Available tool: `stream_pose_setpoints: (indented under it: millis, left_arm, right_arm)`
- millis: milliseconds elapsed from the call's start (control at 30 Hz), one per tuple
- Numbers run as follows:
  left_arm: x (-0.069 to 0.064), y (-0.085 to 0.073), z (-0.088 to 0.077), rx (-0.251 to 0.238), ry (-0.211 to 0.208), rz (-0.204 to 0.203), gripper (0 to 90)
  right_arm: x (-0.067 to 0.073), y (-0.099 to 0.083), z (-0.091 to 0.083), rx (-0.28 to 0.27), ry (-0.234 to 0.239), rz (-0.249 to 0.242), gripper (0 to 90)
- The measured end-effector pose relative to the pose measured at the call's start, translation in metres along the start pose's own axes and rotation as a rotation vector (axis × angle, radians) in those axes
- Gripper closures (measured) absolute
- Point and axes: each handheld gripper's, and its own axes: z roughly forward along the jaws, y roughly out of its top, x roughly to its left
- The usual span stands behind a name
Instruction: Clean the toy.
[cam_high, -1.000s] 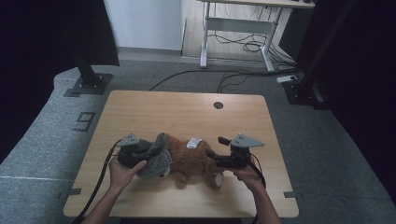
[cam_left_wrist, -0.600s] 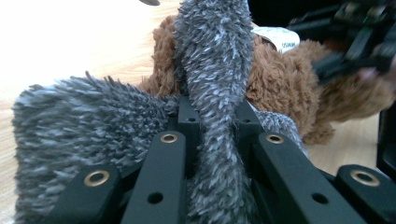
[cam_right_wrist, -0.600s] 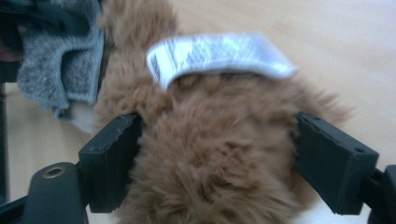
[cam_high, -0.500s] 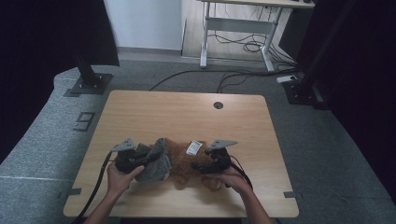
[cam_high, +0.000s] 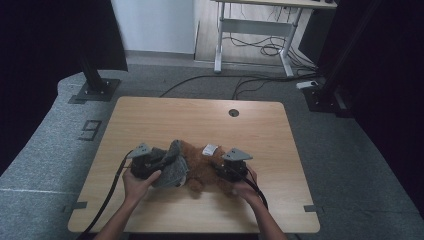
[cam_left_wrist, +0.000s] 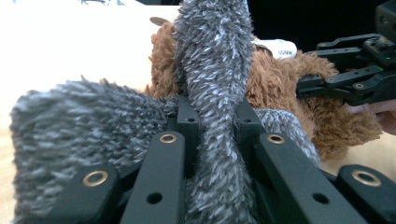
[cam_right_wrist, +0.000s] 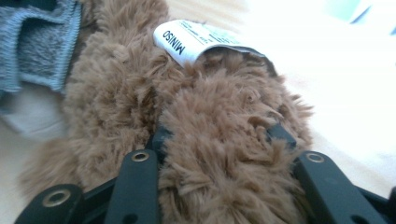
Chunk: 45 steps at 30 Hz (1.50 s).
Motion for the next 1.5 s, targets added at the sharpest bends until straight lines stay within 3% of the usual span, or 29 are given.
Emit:
stream_pose_setpoints:
  millis: [67, 100, 133, 267, 467, 500, 733, 800, 900, 1000, 1033, 1067, 1133, 1167, 1267, 1367, 1500]
  left_arm:
    - [0.005, 0.008, 0.009, 0.007, 0.006, -0.005, 77.8]
    - [0.010, 0.018, 0.021, 0.013, 0.006, -0.011, 77.6]
    - [0.012, 0.021, 0.026, 0.014, 0.004, -0.016, 77.6]
    - [0.011, 0.024, 0.036, 0.015, 0.005, -0.017, 77.7]
    - [0.002, 0.008, 0.023, 0.001, -0.035, -0.015, 78.0]
    - [0.000, 0.001, 0.018, -0.006, -0.053, -0.025, 78.1]
    - [-0.011, -0.018, 0.001, 0.002, -0.098, -0.020, 78.2]
    - [-0.013, -0.020, -0.002, 0.006, -0.098, -0.014, 78.2]
    - [-0.014, -0.022, -0.005, 0.010, -0.097, -0.011, 78.2]
    - [-0.014, -0.023, -0.005, 0.005, -0.101, -0.015, 78.2]
    - [-0.014, -0.024, -0.005, 0.005, -0.101, -0.013, 78.2]
    - [-0.015, -0.024, -0.005, 0.004, -0.097, -0.009, 78.2]
    - [-0.016, -0.025, -0.005, 0.007, -0.097, -0.008, 78.2]
    - [-0.016, -0.026, -0.006, 0.007, -0.095, -0.007, 78.2]
    - [-0.015, -0.029, -0.008, 0.005, -0.097, -0.017, 78.2]
    - [-0.016, -0.034, -0.011, 0.017, -0.112, -0.024, 78.3]
    - [-0.022, -0.042, -0.013, 0.042, -0.114, -0.003, 78.5]
  right_arm:
    - [-0.003, 0.002, 0.002, -0.008, -0.025, -0.003, 59.9]
    - [-0.010, 0.005, 0.008, -0.019, -0.078, -0.010, 60.4]
    - [-0.015, 0.006, 0.009, -0.025, -0.098, -0.003, 60.6]
    - [-0.026, 0.003, 0.008, -0.051, -0.115, 0.038, 60.1]
    - [-0.021, -0.011, -0.008, -0.097, -0.039, 0.025, 56.2]
    - [-0.016, -0.016, -0.016, -0.115, -0.001, 0.026, 54.4]
    - [0.005, -0.032, -0.037, -0.129, 0.057, 0.000, 44.3]
    - [0.007, -0.036, -0.042, -0.122, 0.092, 0.022, 38.5]
    - [0.001, -0.038, -0.050, -0.121, 0.132, 0.109, 29.7]
    - [-0.005, -0.037, -0.055, -0.135, 0.101, 0.146, 25.2]
    - [-0.009, -0.035, -0.056, -0.115, 0.084, 0.159, 21.6]
    - [-0.011, -0.034, -0.052, -0.046, 0.107, 0.152, 19.9]
    - [-0.010, -0.034, -0.045, -0.002, 0.116, 0.132, 26.2]
    - [-0.007, -0.035, -0.040, 0.013, 0.152, 0.116, 32.2]
    - [0.004, -0.035, -0.032, 0.023, 0.123, 0.068, 44.5]
    - [0.007, -0.040, -0.031, 0.030, 0.133, 0.075, 49.8]
    - [0.012, -0.050, -0.033, 0.040, 0.132, 0.071, 52.1]
